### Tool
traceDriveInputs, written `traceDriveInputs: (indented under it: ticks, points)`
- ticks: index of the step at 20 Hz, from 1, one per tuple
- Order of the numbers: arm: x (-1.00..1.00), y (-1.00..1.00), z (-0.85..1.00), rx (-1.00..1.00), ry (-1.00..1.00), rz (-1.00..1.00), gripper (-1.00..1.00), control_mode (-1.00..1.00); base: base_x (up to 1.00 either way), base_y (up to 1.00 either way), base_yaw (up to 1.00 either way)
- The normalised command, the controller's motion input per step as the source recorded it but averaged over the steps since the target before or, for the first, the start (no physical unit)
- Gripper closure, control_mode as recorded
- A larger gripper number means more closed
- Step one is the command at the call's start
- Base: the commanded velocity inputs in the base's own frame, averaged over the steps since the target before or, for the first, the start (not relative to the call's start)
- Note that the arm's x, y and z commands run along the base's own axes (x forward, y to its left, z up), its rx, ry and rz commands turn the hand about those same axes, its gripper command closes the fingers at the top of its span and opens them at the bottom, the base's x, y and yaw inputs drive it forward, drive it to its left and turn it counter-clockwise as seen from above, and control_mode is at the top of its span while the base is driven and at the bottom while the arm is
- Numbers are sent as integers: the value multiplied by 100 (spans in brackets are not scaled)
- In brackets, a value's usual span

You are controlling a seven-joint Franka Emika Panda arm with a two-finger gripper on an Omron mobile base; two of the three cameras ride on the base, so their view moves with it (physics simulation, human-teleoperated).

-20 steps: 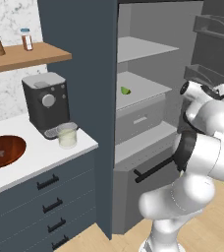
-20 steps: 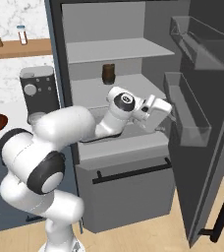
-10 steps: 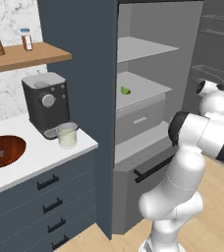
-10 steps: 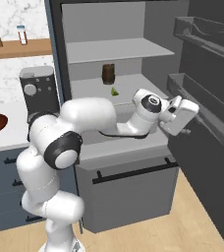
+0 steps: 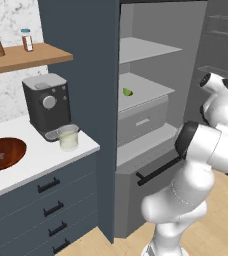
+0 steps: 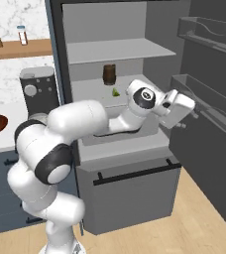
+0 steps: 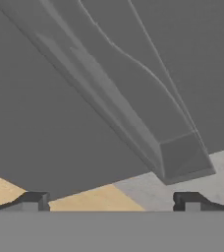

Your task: Grab a lemon wedge from the fridge and one ice cube from the ice bowl, and put them in the glass of lemonade.

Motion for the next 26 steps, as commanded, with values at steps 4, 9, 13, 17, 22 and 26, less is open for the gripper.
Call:
traceDriveInputs:
  ticks: [4,9,13,17,22,26]
  points:
    - [-32,94,0,0,-30,10,-100,-100,0,0,0]
    - [-1,79,-11,7,-33,12,-100,-100,0,0,0]
    - [-8,68,13,2,-16,8,-100,-100,0,0,0]
    - [-28,58,45,0,12,17,-100,-100,0,0,0]
    - [-24,32,50,2,7,14,-100,-100,0,0,0]
    - [-1,45,14,11,-5,8,-100,-100,0,0,0]
